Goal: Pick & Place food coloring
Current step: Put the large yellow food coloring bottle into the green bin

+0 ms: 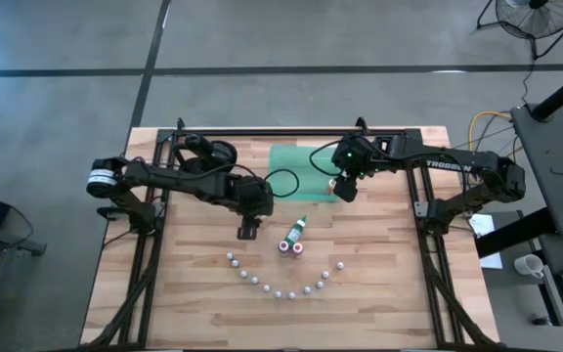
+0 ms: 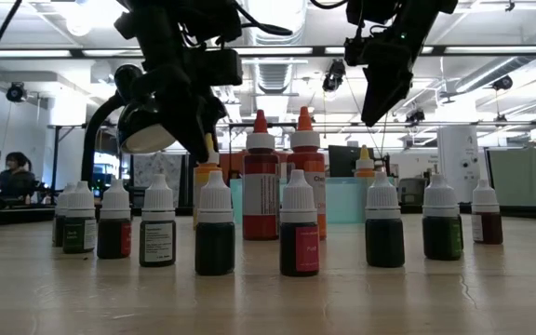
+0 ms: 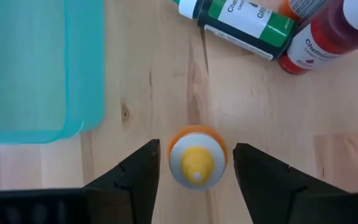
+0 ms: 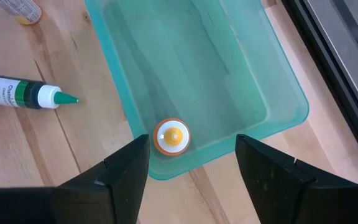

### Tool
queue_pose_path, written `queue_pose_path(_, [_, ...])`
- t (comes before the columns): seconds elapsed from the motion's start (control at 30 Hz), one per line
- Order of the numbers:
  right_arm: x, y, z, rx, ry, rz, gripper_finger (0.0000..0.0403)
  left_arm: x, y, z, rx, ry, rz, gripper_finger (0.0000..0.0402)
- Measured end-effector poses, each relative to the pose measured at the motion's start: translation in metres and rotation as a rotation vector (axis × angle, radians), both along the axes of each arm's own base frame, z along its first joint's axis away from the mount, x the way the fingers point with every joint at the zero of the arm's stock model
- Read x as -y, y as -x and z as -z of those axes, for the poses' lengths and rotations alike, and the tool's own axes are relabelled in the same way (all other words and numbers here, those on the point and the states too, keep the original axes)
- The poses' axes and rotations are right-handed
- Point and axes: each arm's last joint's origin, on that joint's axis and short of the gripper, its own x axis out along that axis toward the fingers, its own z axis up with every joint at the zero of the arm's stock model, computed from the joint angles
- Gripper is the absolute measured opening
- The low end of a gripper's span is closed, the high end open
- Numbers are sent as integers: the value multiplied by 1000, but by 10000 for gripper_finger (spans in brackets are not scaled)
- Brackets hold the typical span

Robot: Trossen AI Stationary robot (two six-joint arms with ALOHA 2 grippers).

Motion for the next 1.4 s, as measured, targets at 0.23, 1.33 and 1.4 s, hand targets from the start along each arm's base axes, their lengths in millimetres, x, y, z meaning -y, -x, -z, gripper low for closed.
queue_pose_path(0.23, [0,0,0,1,-1,2,228,0,0,0,1,4,-8,127])
queue_pose_path(1.33, [-3,19,-25,95,97,67,228,-109,-16,-101,209,-127,-410,90])
queue_pose_path(1.4, [-3,19,-24,90,96,68,228,-120,-20,-90,179,-125,-435,90])
